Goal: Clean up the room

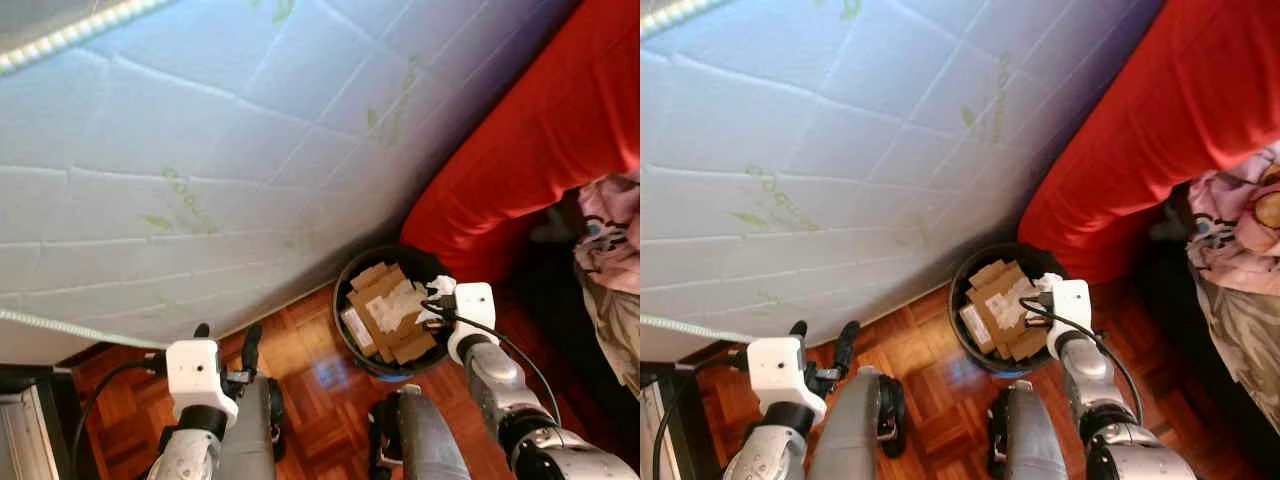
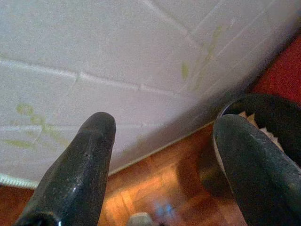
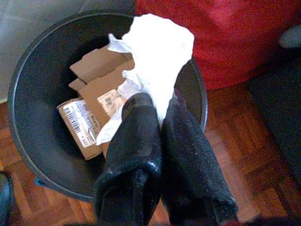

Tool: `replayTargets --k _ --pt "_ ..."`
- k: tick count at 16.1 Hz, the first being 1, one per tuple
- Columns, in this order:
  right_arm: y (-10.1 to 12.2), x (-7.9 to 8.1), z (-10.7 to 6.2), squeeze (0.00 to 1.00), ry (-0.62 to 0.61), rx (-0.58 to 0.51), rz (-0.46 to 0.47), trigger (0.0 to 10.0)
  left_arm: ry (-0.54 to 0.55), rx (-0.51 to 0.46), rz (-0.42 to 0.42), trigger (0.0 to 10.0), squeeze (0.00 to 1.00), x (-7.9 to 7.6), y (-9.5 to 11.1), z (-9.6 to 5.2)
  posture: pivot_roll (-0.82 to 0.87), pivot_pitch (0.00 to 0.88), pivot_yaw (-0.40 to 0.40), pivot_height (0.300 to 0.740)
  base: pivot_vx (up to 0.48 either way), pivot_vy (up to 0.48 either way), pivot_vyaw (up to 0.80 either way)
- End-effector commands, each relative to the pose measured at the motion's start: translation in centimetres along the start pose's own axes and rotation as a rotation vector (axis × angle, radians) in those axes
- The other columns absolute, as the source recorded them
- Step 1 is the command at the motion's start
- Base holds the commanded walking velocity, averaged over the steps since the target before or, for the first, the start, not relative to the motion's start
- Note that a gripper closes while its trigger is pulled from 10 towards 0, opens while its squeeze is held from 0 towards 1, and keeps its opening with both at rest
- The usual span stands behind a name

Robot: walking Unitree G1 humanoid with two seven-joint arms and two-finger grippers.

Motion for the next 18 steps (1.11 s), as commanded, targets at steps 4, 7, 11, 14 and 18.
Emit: replayTargets --k 4,7,11,14,18 --pt "-3.3 1.4 -0.7 0.00 0.073 0.113 -0.032 10.0 0.020 0.062 0.013 10.0 0.00 0.4 -0.8 -1.2 0.19 0.550 0.029 0.661 0.000 0.000 0.00" --pt "-3.5 2.5 -0.8 0.00 0.126 0.125 -0.103 10.0 0.018 0.078 0.015 10.0 0.00 0.2 -0.8 -1.5 0.19 0.560 0.035 0.661 0.000 0.000 0.00" --pt "-2.7 3.5 -0.5 0.77 0.148 0.108 -0.102 10.0 0.017 0.088 0.018 10.0 0.00 0.0 -0.7 -1.7 0.20 0.571 0.039 0.661 0.000 0.000 0.00" --pt "-2.4 4.1 -0.5 1.00 0.178 0.101 -0.133 10.0 0.021 0.096 0.020 10.0 0.00 0.2 -0.7 -1.9 0.20 0.580 0.035 0.661 0.000 0.000 0.00" --pt "-2.6 4.1 -0.5 1.00 0.180 0.109 -0.152 10.0 0.022 0.106 0.019 10.0 0.00 0.0 -0.8 -2.0 0.20 0.582 0.029 0.661 0.000 0.000 0.00"
Point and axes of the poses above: a point about 5 cm out from each wrist's last joint towards the gripper, its own z axis pointing out of the wrist towards the gripper, its own y axis along the axis of the wrist's last joint, x = y × z, the point moved 6 cm from there along z, pointing out of the wrist towards the gripper, and after that the axes turned 6 degrees about -z, right-handed, at the moved point
